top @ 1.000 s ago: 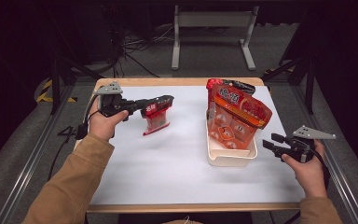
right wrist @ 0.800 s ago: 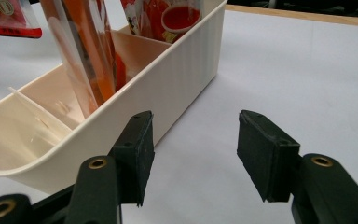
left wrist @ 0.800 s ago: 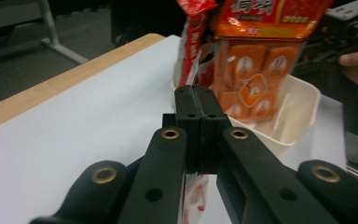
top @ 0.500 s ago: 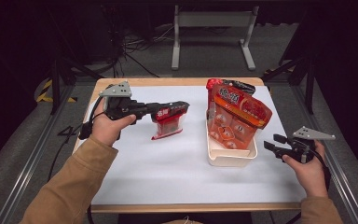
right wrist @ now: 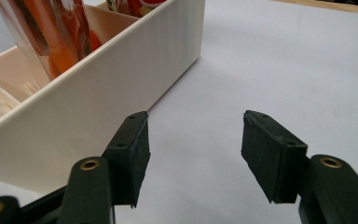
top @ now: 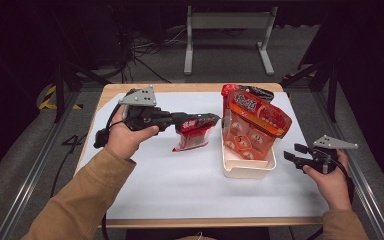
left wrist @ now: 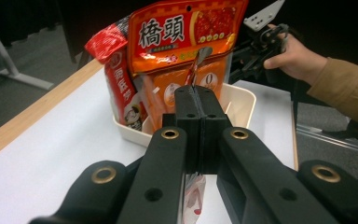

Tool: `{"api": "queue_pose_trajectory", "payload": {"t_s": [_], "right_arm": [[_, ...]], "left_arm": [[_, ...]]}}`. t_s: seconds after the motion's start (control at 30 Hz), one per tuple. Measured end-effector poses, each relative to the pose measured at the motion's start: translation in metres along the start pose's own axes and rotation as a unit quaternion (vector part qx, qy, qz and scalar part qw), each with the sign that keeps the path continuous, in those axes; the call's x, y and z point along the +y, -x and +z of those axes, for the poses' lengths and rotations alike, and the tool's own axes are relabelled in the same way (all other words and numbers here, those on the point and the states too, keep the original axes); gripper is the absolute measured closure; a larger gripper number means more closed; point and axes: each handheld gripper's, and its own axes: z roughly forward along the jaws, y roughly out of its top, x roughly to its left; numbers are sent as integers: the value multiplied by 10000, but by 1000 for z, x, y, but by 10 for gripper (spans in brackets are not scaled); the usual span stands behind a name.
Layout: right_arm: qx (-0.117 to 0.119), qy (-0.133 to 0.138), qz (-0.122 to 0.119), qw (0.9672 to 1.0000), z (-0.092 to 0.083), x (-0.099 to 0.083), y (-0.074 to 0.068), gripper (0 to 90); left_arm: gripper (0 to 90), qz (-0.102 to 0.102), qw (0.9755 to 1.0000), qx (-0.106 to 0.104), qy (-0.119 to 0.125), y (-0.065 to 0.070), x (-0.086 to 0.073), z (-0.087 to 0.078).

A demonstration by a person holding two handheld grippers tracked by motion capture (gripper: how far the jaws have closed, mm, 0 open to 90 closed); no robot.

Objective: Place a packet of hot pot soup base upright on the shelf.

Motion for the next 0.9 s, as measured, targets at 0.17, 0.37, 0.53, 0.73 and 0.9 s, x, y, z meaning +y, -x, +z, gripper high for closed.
{"api": "queue_pose_trajectory", "payload": {"t_s": [0.17,0.37,0.53,0.73,0.9], "right_arm": [[15,-26,-11,10000,2,0,0,418],[9,-75,-28,10000,5,0,-2,411],[6,-70,-17,10000,7,1,-2,407],[11,-83,-13,10000,8,1,-2,409],[16,-62,-7,10000,8,1,-1,411]], "left_arm": [[900,141,9998,-105,17,7,6,3],[900,226,9993,-308,26,16,14,13],[900,269,9987,-425,37,19,18,24],[900,298,9983,-491,40,22,22,34],[900,333,9975,-620,104,26,26,46]]}}
